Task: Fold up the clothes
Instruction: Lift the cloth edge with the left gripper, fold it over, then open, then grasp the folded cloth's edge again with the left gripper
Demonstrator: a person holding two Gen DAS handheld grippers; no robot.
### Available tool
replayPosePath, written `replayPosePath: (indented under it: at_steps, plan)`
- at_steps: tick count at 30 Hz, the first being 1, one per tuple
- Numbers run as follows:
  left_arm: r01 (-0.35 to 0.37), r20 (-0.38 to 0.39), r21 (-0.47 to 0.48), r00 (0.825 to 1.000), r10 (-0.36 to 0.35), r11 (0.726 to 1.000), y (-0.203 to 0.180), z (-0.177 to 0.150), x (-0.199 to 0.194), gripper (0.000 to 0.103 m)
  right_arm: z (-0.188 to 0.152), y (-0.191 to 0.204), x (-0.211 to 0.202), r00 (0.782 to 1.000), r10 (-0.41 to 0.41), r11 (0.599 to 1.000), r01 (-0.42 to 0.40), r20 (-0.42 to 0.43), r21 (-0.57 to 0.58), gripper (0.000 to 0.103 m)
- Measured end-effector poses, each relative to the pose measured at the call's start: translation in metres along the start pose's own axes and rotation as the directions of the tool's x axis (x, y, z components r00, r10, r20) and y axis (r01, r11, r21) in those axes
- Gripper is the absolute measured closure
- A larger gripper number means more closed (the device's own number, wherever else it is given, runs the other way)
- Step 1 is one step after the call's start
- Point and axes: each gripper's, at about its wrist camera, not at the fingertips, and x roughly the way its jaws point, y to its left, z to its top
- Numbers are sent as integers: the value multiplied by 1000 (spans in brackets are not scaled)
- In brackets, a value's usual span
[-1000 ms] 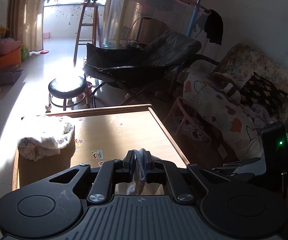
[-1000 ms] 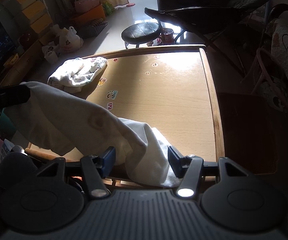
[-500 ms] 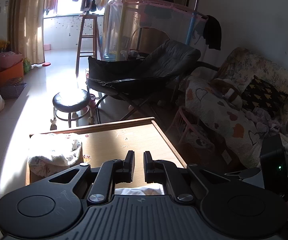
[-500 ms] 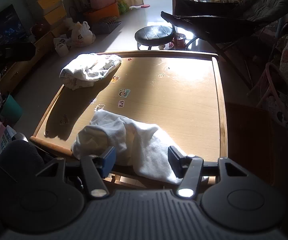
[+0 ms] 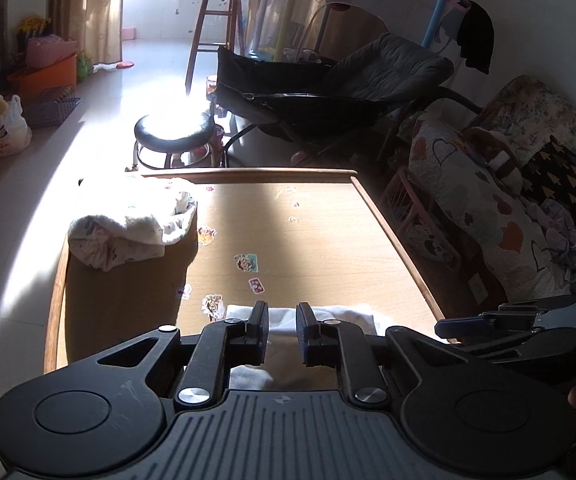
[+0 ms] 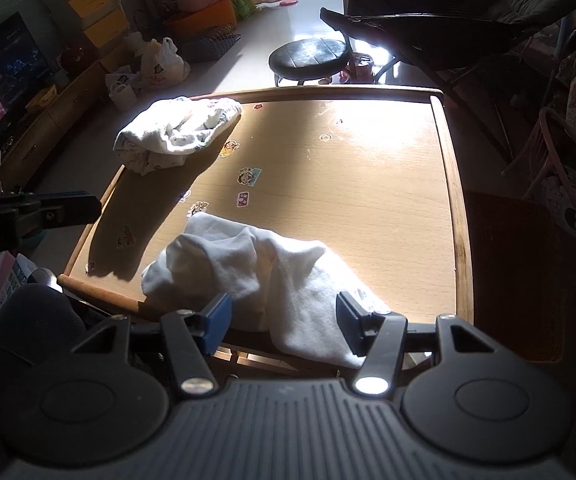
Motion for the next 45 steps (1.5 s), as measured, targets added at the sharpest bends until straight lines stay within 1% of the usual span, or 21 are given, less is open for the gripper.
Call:
replayPosePath:
  at_steps: [2,3,5,7,9,11,16,20,22,26,34,37,40,45]
  plan:
    - [13,-19,-55,1000,-14,998,10,-9,5,84,0,1,0,1000,7,1000,-7,3,5,45]
    - [24,-23,-95,999,-26,995,15,-14,8,82,-1,1,1,1000,9,1000,-10,8,7,45]
    - [37,-33,-171,998,-44,985,21,-30,18,74,-3,2,1,1000,15,1000,-15,19,10,45]
    - [41,-39,-242,998,-52,969,26,-47,29,57,-5,3,1,999,15,1000,-16,37,10,45]
    - [24,-32,-287,999,-35,958,29,-55,36,50,-7,4,2,999,15,1000,-15,48,6,45]
    - [16,-30,-329,999,-27,944,32,-61,43,50,-8,6,4,999,19,1000,-18,49,-6,45]
    - [36,-51,-433,997,-64,901,42,-67,64,50,-11,9,6,999,15,999,-13,48,-30,45]
    - [35,-53,-493,996,-71,869,47,-70,77,50,-12,8,7,999,7,999,-6,42,-33,45]
    - [24,-60,-498,996,-63,867,40,-71,65,50,-12,8,7,999,8,999,-7,38,-34,45]
    - [13,-72,-498,996,-56,867,37,-70,72,50,-13,8,8,999,8,999,-7,32,-32,45]
    - [10,-79,-520,995,-60,854,37,-72,87,50,-16,6,10,1000,4,1000,-4,21,-25,45]
    - [9,-77,-541,995,-60,841,37,-72,93,50,-17,6,11,1000,3,1000,-2,16,-24,45]
    - [8,-75,-558,995,-61,830,43,-79,100,50,-18,6,12,1000,-1,1000,1,15,-24,45]
    - [32,-56,-591,995,-80,806,44,-82,109,50,-19,4,15,1000,-10,1000,10,5,-22,45]
